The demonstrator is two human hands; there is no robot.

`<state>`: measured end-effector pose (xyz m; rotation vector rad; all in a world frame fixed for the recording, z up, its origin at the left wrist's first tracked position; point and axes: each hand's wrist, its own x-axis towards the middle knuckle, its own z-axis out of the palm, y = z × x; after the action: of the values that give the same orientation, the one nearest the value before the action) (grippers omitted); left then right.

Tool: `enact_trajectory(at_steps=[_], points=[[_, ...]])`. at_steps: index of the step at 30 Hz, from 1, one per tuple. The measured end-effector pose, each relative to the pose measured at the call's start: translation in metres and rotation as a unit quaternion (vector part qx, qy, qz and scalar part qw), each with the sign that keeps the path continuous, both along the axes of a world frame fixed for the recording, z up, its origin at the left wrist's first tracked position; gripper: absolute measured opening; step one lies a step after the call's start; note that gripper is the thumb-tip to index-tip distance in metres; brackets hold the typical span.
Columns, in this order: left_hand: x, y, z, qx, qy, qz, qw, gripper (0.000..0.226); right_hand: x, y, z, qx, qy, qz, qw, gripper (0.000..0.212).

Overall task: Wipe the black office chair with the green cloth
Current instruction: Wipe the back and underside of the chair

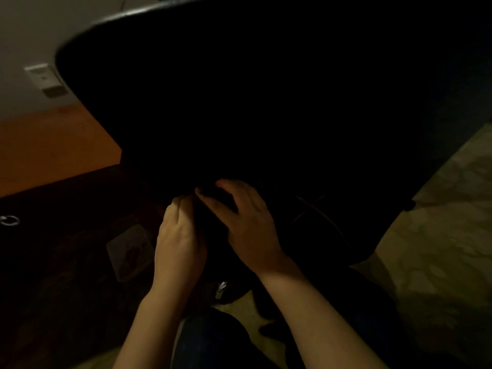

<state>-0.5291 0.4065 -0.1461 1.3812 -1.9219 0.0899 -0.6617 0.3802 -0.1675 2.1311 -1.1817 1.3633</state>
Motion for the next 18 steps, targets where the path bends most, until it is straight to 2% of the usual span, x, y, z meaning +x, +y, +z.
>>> enact_trajectory(at_steps=[4, 8, 10, 12, 15, 18], points=[[-0.006, 0.001, 0.01, -0.005, -0.003, 0.002, 1.0, 0.06, -0.029, 0.004, 0.024, -0.042, -0.064, -0.042, 0.996, 0.044], [-0.019, 0.001, 0.02, -0.02, -0.007, 0.001, 1.0, 0.04, -0.067, 0.014, 0.043, -0.047, -0.127, -0.095, 0.986, 0.033], [-0.026, 0.001, 0.024, -0.034, -0.011, -0.014, 0.999, 0.035, -0.085, 0.019, 0.046, -0.028, -0.199, -0.117, 0.973, 0.033], [-0.032, 0.003, 0.026, -0.044, -0.01, -0.021, 0.999, 0.034, -0.101, 0.022, 0.047, -0.006, -0.295, -0.136, 0.946, 0.036], [-0.036, 0.007, 0.028, -0.054, -0.015, -0.014, 0.998, 0.04, -0.129, 0.022, 0.046, -0.006, -0.419, -0.194, 0.887, 0.037], [-0.04, 0.011, 0.028, -0.05, -0.015, -0.005, 0.999, 0.046, -0.145, 0.023, 0.045, 0.031, -0.488, -0.221, 0.844, 0.039]])
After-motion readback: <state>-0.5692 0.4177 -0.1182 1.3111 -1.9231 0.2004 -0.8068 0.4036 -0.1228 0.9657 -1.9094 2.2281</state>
